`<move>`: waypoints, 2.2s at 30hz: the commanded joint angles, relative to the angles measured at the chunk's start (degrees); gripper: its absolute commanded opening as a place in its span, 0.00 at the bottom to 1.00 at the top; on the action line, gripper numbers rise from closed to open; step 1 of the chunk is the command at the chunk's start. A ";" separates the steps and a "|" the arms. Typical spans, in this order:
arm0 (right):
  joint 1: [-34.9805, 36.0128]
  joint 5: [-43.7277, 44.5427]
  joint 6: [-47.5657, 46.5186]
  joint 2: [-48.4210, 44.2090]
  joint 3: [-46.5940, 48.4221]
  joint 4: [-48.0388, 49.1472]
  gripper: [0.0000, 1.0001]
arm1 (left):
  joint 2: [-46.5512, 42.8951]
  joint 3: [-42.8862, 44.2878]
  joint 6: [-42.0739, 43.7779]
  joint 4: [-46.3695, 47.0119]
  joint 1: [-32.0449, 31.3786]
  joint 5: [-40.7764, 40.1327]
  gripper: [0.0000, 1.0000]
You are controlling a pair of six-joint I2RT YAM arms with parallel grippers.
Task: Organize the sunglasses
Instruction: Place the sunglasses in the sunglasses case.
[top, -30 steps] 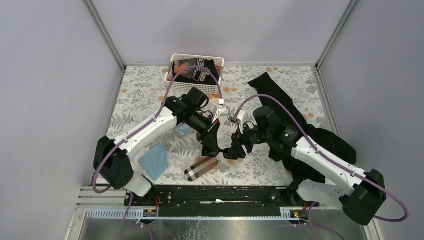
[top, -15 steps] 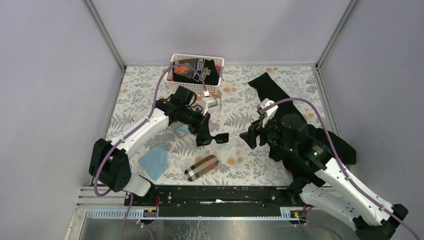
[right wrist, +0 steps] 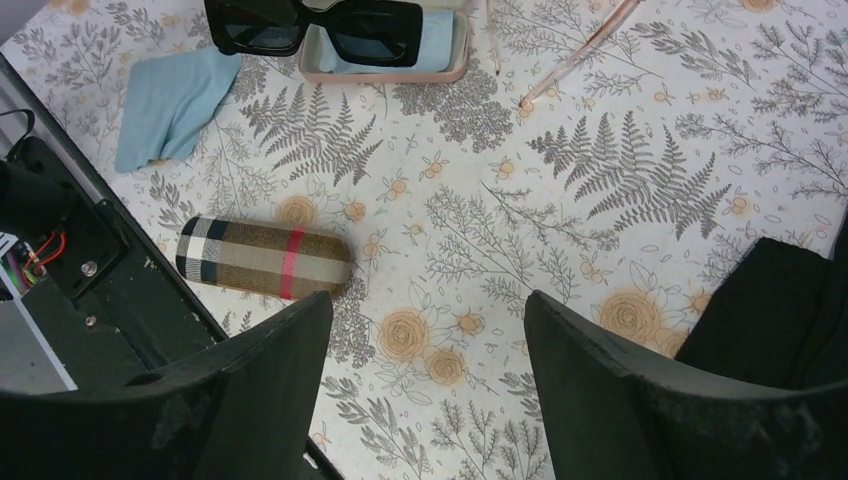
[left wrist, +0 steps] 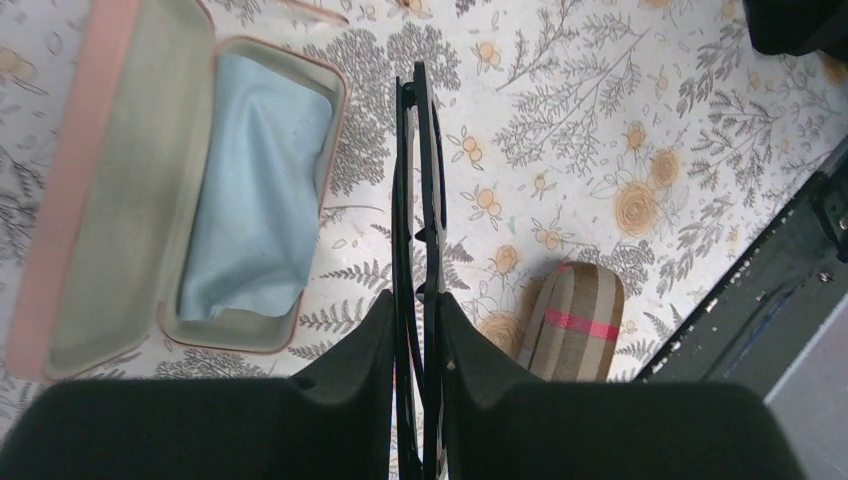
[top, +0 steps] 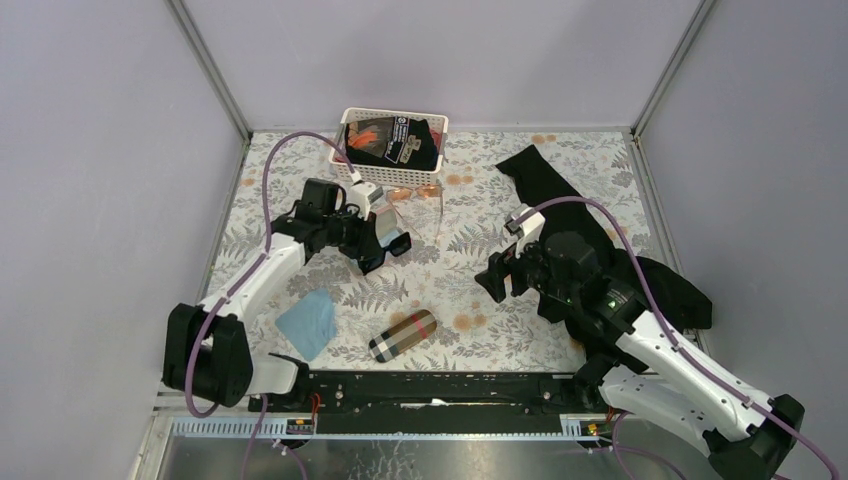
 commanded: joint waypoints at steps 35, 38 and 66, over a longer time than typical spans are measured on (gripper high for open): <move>-0.25 -6.25 1.55 3.66 -1.03 7.03 0.79 | 5.50 -7.08 11.06 18.88 3.00 -1.70 0.00; -0.25 -6.82 1.68 3.86 -1.13 7.43 0.79 | 7.15 -6.94 11.05 18.90 3.46 -0.95 0.00; -0.25 -7.21 1.60 2.38 -1.78 7.16 0.79 | 15.73 3.44 13.58 7.14 3.60 -3.03 0.00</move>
